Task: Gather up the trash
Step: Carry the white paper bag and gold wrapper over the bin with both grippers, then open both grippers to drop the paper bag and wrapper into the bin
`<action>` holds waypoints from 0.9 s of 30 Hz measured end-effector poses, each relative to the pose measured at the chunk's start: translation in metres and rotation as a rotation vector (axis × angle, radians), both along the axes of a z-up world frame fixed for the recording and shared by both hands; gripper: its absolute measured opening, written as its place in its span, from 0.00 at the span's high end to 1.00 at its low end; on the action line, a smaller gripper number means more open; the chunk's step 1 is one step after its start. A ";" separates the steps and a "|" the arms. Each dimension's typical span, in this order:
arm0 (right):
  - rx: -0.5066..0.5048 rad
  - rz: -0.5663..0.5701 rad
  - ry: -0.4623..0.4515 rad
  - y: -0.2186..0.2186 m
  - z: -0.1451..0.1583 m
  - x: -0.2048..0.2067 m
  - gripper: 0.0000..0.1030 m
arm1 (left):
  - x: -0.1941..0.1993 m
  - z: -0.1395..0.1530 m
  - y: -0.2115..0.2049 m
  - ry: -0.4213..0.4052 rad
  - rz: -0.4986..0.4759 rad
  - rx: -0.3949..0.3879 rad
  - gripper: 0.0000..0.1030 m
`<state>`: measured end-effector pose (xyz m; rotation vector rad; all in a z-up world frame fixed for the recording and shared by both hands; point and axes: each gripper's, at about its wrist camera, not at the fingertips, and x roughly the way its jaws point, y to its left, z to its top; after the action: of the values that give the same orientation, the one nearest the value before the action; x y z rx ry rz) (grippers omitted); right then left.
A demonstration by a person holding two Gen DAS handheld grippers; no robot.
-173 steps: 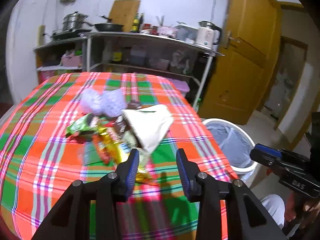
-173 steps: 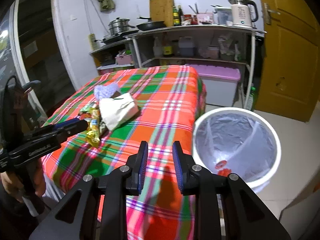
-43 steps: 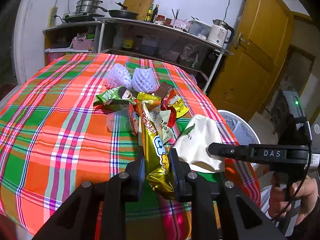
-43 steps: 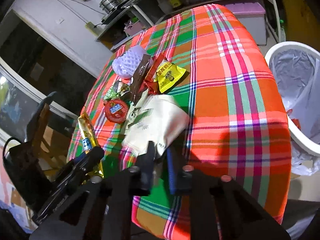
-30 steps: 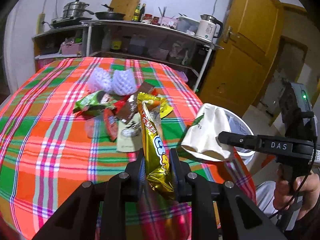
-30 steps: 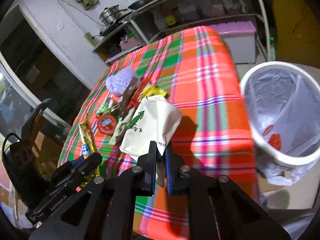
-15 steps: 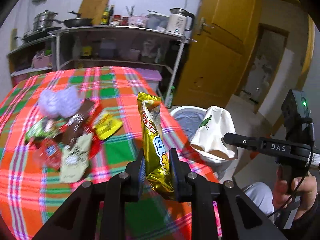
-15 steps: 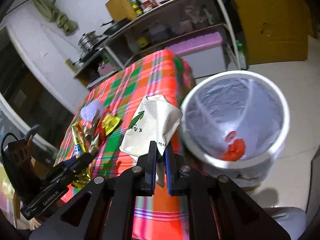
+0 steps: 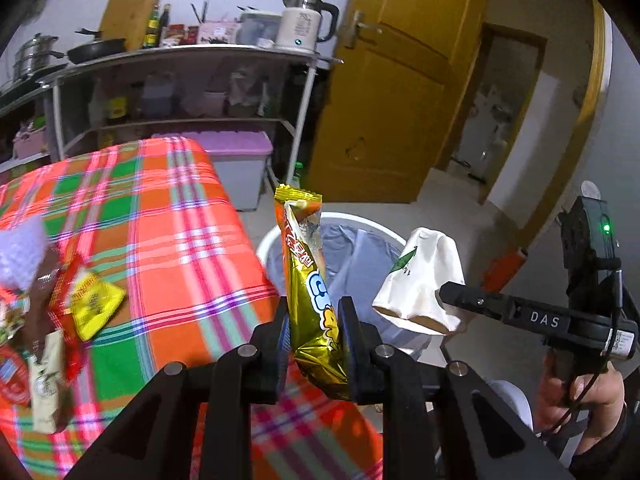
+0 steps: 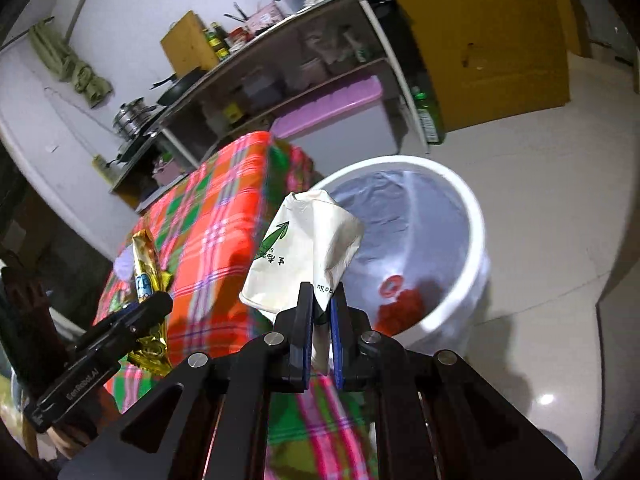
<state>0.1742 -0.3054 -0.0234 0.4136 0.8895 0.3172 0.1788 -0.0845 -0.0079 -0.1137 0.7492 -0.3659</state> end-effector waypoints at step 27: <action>-0.081 -0.022 0.090 -0.018 -0.043 0.038 0.69 | 0.063 -0.042 -0.031 0.170 -0.022 -0.017 0.63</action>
<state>0.2124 -0.3234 -0.0664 0.3644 0.9815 0.2430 0.2419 -0.1153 -0.0498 -0.1540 0.9160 -0.3865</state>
